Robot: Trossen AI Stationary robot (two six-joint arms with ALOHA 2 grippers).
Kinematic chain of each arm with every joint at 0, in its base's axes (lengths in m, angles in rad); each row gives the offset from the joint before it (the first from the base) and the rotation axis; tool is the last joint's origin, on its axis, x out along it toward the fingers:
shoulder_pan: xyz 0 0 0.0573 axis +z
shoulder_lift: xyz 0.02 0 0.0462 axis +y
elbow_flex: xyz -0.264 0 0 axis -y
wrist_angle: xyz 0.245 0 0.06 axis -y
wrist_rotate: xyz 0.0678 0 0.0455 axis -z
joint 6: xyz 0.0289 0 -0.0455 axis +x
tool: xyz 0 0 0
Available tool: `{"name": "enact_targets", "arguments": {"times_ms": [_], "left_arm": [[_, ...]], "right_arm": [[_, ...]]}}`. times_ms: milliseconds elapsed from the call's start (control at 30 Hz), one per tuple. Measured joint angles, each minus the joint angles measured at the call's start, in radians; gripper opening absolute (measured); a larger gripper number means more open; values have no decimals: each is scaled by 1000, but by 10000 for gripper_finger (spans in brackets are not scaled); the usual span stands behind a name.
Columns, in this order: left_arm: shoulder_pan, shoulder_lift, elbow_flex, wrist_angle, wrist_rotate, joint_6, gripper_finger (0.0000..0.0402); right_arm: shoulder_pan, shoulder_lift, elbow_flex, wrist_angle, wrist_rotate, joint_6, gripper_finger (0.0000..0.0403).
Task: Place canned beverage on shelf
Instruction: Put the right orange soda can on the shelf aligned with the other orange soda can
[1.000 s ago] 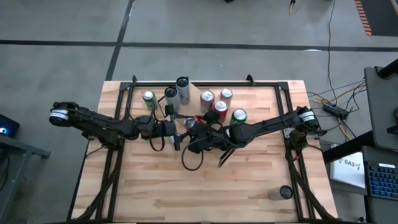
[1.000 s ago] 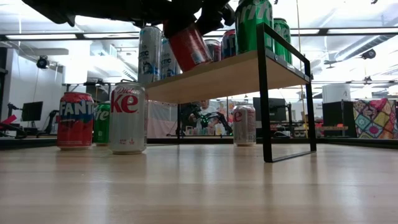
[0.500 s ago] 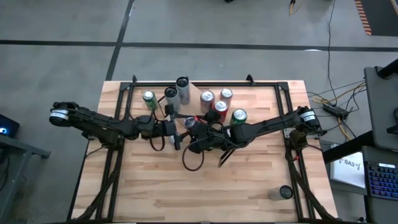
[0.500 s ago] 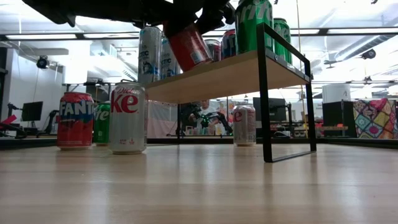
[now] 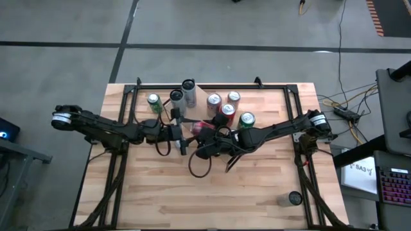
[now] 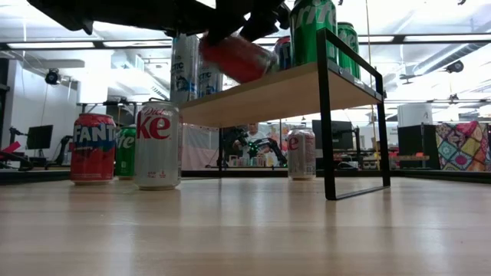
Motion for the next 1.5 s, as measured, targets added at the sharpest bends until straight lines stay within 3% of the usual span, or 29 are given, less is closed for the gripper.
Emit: {"name": "enact_targets", "arguments": {"times_ms": [533, 700, 1033, 1233, 1500], "left_arm": [[-5, -9, 0, 12, 1, 7, 251], [-36, -84, 0, 22, 0, 7, 251], [-155, -262, 0, -18, 0, 6, 251], [-220, -331, 0, -22, 0, -1, 251], [-248, -412, 2, -61, -1, -43, 251]], "right_arm": [[0, -1, 7, -6, -43, -12, 345], [-17, -3, 82, -86, -119, 5, 345], [-44, 2, 232, -327, -143, 76, 345], [-65, 6, 306, -413, -237, 162, 345], [-85, 156, 544, -618, -279, 137, 344]]}}
